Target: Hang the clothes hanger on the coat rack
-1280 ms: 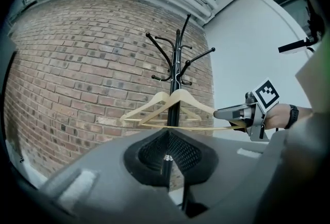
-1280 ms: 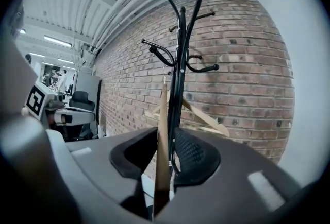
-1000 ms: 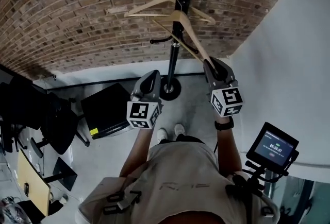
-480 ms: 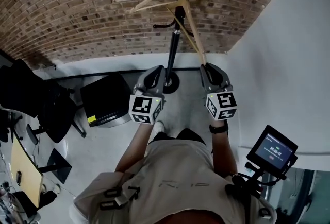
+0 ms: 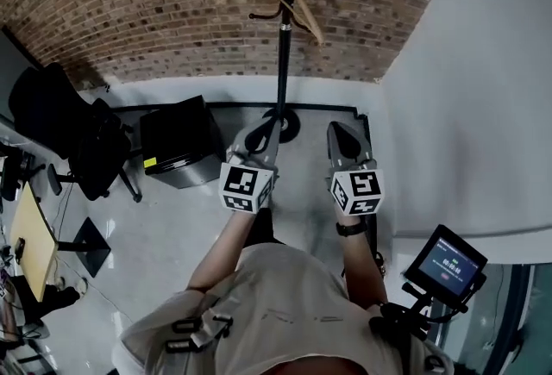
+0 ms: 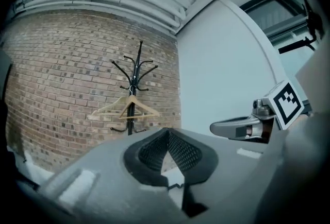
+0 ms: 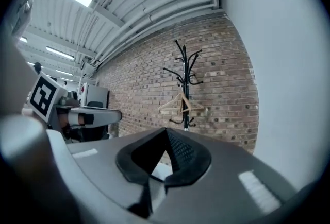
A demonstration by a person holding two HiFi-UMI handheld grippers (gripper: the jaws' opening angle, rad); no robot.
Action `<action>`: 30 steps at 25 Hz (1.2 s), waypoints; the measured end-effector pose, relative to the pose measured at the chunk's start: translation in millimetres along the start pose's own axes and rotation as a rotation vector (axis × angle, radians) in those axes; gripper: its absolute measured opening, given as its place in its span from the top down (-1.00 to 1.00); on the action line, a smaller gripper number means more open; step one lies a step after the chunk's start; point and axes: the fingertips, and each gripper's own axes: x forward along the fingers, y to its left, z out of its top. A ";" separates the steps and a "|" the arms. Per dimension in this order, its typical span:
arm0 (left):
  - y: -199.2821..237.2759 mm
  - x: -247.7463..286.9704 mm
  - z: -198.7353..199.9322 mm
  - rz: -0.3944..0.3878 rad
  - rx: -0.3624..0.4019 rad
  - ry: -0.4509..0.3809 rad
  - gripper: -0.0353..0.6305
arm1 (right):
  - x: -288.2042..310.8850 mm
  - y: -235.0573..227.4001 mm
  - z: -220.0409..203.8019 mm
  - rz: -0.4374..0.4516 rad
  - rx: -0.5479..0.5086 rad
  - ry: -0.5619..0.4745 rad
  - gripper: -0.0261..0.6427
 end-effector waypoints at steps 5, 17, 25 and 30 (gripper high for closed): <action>-84.2 -60.5 -19.9 0.008 -0.015 0.065 0.89 | -96.3 11.5 -44.4 0.004 0.062 0.079 0.90; -138.9 -146.2 42.2 0.000 0.007 -0.016 0.89 | -197.5 86.7 41.0 -0.018 0.031 -0.117 0.91; -134.9 -207.5 38.7 -0.048 -0.002 -0.032 0.89 | -200.9 141.9 41.0 -0.008 0.046 -0.080 0.91; -114.4 -226.0 29.5 -0.021 -0.038 -0.061 0.89 | -199.8 170.9 34.6 0.021 -0.010 -0.058 0.91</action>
